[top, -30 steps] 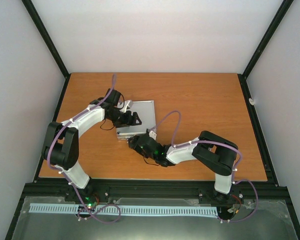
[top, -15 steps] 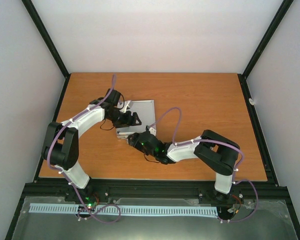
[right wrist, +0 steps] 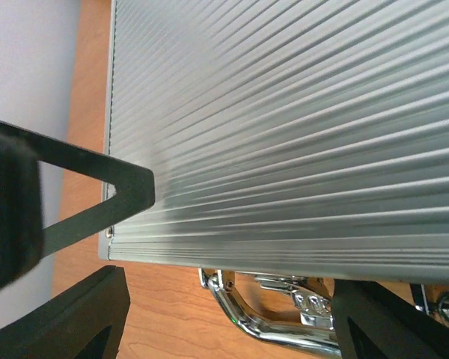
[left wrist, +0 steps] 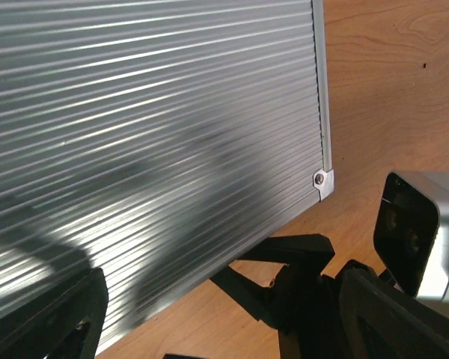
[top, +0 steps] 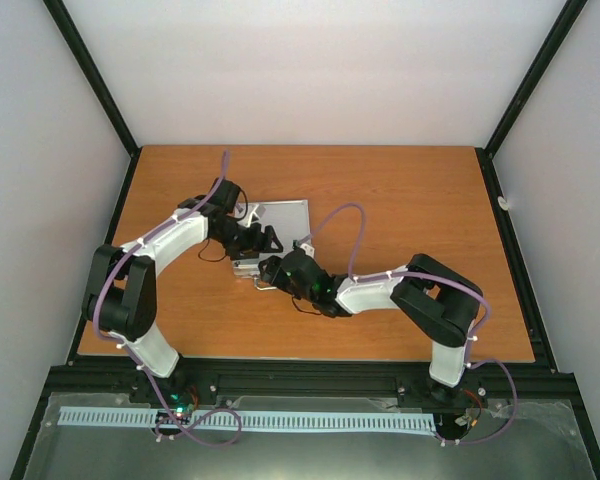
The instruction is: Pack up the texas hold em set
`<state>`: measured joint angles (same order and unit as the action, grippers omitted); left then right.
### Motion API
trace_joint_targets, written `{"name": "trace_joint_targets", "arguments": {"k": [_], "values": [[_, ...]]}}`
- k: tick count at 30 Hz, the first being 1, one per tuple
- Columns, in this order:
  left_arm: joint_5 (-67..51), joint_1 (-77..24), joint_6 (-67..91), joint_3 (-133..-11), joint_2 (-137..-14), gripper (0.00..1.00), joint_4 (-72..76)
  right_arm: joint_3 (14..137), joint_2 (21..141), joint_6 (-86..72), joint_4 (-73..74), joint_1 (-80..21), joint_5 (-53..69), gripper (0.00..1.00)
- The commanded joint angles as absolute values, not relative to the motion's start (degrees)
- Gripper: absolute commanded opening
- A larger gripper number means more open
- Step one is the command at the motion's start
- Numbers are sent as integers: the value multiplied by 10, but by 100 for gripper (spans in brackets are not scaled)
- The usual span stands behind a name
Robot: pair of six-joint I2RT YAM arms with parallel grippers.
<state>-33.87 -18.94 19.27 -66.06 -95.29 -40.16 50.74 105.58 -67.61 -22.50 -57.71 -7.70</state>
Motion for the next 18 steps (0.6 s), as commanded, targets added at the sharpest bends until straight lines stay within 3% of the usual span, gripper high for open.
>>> {"name": "trace_joint_targets", "arguments": {"k": [1, 18], "values": [[-348, -185, 189, -679, -930, 88, -425, 527, 1044, -642, -223, -569, -84, 76], [-336, -174, 183, -702, -925, 87, -440, 558, 1045, -612, -168, -567, -41, 75]]}}
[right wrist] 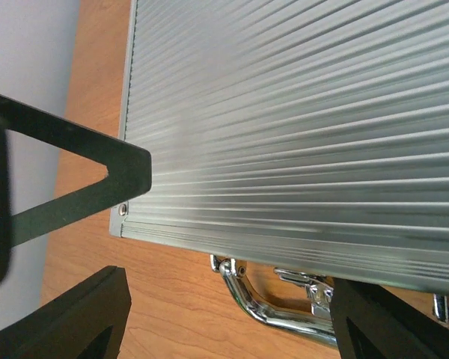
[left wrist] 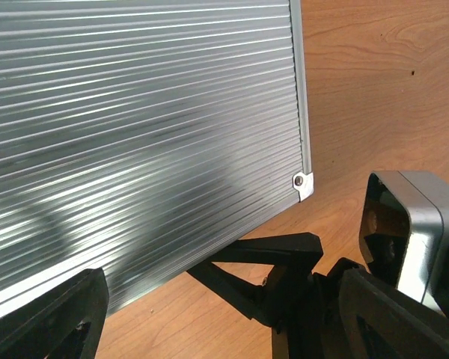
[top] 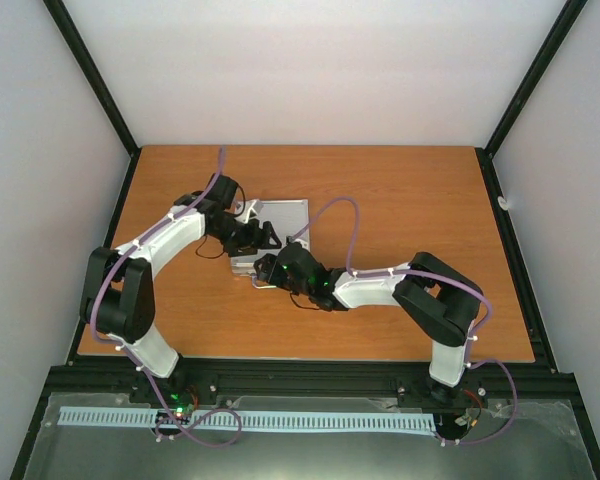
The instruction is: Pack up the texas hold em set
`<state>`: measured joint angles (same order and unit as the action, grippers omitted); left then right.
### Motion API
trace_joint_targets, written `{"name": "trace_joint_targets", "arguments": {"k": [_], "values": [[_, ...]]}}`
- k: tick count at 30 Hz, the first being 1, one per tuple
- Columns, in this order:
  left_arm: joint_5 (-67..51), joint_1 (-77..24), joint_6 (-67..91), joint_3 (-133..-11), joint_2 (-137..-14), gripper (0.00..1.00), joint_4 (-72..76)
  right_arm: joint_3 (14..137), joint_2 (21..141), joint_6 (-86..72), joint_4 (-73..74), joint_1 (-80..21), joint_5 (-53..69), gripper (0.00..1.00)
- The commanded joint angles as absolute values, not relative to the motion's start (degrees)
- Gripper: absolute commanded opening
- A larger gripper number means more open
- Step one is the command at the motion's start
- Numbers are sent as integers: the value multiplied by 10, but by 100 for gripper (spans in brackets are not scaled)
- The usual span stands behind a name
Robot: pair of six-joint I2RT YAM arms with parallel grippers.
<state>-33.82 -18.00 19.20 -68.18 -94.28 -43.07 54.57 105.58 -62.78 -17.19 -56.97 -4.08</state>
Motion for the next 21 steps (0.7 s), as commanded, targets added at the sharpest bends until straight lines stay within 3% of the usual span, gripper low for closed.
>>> {"name": "trace_joint_targets", "arguments": {"k": [1, 13, 21], "values": [[-333, -174, 182, -703, -925, 87, -441, 557, 1044, -612, -164, -568, -39, 75], [-314, -165, 200, -791, -965, 87, -438, 548, 996, -577, -90, -569, -42, 75], [-315, -159, 216, -882, -1059, 85, -419, 554, 1009, -564, -66, -589, -14, 76]]}}
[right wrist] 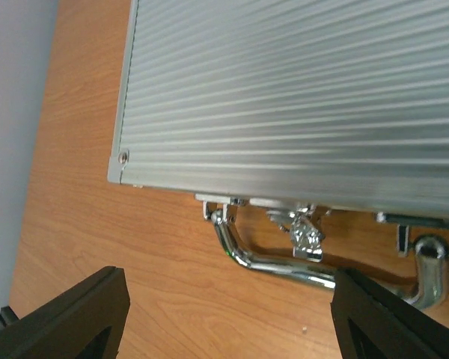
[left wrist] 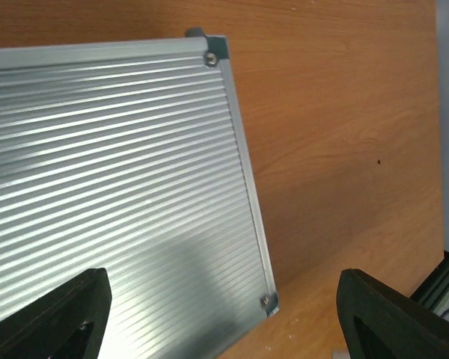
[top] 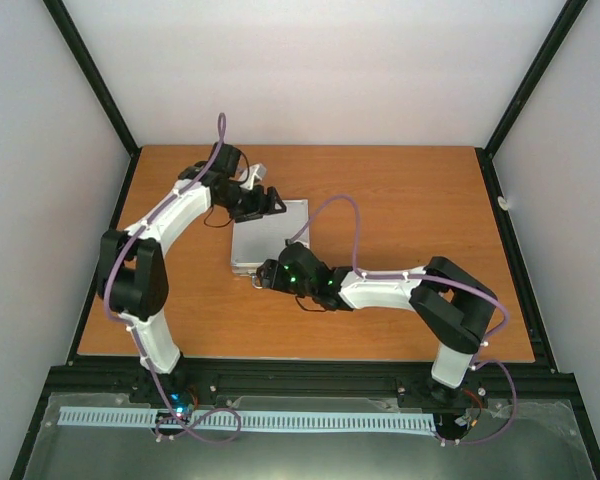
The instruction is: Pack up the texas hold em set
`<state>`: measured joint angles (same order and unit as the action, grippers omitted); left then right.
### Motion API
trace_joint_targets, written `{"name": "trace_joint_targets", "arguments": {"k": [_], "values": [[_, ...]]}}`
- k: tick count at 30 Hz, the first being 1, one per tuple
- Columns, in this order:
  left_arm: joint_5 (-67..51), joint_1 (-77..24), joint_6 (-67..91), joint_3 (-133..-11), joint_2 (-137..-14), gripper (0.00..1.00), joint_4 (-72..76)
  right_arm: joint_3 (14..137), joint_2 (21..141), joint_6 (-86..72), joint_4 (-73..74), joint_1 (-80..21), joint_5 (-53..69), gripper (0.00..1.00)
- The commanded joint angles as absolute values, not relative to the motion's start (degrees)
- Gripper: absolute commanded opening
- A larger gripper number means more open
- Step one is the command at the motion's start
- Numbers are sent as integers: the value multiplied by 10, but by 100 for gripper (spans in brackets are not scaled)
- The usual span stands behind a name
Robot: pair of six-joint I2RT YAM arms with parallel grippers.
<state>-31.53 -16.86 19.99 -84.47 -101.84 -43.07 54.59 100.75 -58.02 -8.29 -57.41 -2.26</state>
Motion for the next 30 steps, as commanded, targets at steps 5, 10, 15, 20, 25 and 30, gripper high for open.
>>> {"name": "trace_joint_targets", "arguments": {"k": [5, 10, 15, 20, 25, 30], "values": [[-335, -158, 222, -903, -1094, 85, -412, 571, 1020, -551, -58, -599, -6, 78], [-346, -157, 216, -892, -1103, 85, -416, 594, 1046, -530, -59, -599, 7, 80], [-341, -155, 205, -877, -1100, 85, -421, 600, 1068, -530, -71, -596, 7, 81], [-339, -146, 200, -860, -1100, 85, -423, 605, 1081, -535, -76, -595, 10, 81], [-340, -142, 201, -847, -1095, 85, -419, 618, 1097, -536, -86, -594, 10, 81], [-340, -141, 202, -840, -1092, 85, -417, 626, 1101, -538, -93, -594, 2, 81]]}}
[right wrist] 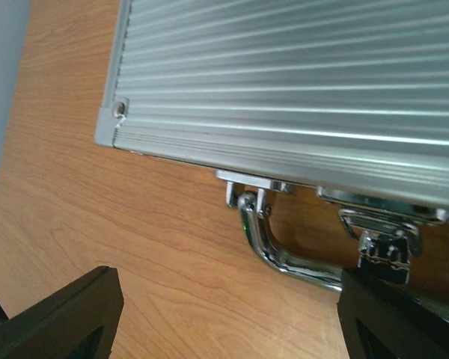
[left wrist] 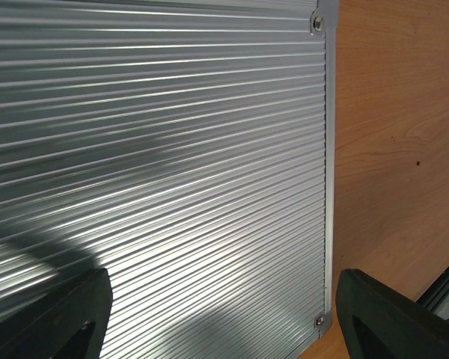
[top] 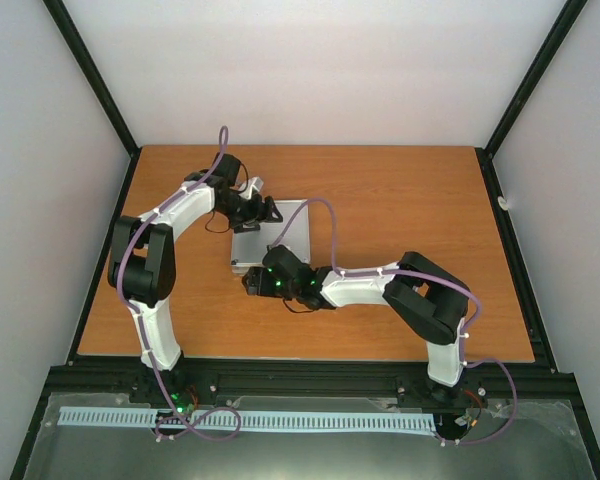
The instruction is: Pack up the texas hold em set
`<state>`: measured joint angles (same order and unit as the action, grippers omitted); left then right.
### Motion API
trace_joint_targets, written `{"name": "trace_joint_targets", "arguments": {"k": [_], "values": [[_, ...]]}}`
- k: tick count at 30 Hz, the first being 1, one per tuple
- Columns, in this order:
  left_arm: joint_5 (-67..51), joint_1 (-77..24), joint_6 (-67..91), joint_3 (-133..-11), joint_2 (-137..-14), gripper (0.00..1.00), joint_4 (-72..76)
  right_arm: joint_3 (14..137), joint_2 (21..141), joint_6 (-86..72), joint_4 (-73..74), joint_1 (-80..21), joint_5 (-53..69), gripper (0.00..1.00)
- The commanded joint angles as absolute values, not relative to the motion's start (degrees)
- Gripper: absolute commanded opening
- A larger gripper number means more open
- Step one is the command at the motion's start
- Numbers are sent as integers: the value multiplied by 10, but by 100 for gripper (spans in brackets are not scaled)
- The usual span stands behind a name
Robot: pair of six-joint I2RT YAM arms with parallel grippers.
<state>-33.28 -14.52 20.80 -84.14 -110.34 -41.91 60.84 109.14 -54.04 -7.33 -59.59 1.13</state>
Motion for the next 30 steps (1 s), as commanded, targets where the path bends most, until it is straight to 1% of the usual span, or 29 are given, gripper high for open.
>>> {"name": "trace_joint_targets", "arguments": {"k": [1, 13, 22, 30], "values": [[-339, -142, 202, -840, -1092, 85, -418, 627, 1101, -538, -91, -594, 0, 81], [-339, -141, 209, -829, -1092, 84, -415, 630, 1126, -544, -94, -581, -13, 81], [-340, -141, 213, -819, -1096, 84, -409, 623, 1125, -532, -104, -562, -61, 81], [-340, -141, 210, -822, -1100, 84, -413, 621, 1149, -505, -91, -548, -50, 82]]}}
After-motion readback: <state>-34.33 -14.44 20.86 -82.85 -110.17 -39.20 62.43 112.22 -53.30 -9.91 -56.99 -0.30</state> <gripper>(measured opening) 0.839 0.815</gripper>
